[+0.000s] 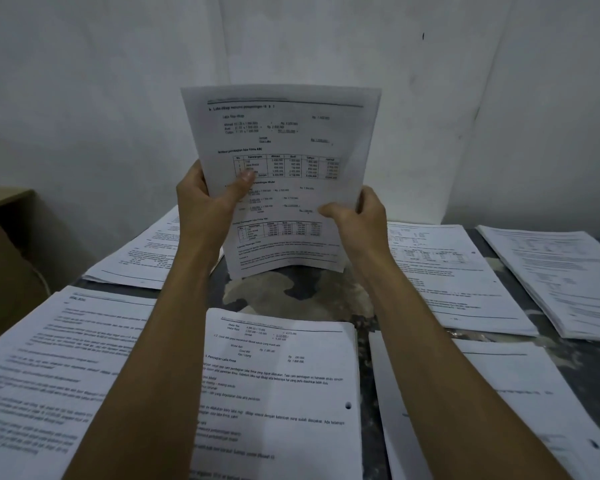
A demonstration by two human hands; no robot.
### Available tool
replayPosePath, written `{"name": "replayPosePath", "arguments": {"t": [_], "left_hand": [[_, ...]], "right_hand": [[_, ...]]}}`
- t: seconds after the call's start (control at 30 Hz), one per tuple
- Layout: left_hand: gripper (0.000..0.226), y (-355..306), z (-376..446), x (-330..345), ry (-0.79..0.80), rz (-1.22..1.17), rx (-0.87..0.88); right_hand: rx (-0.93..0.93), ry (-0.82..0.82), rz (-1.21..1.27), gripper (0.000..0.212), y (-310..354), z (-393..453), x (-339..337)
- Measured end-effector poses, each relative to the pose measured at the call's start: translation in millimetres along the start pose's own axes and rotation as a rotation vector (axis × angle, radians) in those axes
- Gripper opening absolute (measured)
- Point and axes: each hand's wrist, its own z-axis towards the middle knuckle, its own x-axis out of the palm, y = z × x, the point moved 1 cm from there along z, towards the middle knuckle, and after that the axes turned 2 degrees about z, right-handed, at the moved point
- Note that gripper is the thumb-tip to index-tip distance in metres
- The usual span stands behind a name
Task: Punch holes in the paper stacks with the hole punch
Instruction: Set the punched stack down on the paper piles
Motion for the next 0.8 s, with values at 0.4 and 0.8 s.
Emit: {"name": "replayPosePath", "arguments": {"t": [0.4,0.8], "left_hand": [[0.043,3.7,3.1,-4.3,0.001,0.036,0.015],[0.043,-2.7,2.3,0.8,-0.016,0.051,0.031]], "right_hand": [[-0.014,-0.034,-0.021,0.055,-3.9,-1.3,6.3],[0.002,0.02,-0.004,0.026,-1.1,-3.7,6.7]]}}
